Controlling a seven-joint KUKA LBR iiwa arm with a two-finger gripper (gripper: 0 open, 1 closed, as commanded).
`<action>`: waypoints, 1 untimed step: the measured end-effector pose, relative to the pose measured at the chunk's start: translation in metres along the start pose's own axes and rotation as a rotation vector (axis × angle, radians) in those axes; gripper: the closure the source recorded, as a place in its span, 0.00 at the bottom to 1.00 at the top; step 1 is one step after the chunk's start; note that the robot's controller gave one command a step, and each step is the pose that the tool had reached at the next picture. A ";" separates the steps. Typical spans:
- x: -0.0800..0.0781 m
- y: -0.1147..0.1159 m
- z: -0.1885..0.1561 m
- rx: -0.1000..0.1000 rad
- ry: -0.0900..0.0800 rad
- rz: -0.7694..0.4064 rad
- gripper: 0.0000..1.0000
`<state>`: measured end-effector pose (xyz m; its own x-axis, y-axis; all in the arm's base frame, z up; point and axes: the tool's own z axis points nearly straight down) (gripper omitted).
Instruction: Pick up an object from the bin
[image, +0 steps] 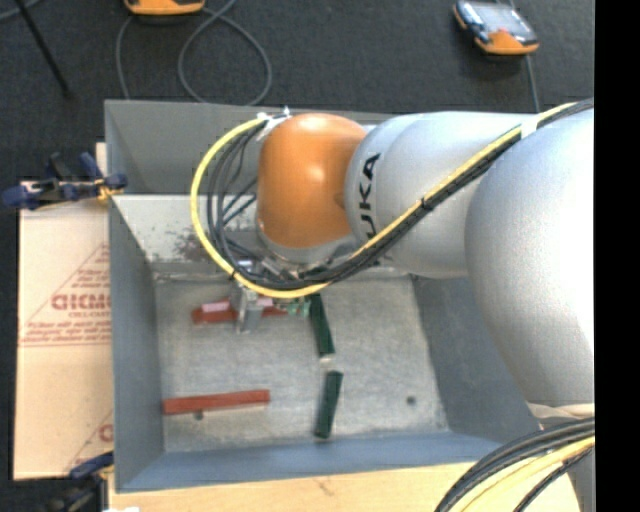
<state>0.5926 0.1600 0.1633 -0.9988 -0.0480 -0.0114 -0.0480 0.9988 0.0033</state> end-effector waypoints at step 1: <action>-0.043 0.024 -0.108 -0.001 -0.003 0.008 1.00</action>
Offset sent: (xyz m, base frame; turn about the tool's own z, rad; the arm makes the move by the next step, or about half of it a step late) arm 0.0374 0.0248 0.1013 0.0116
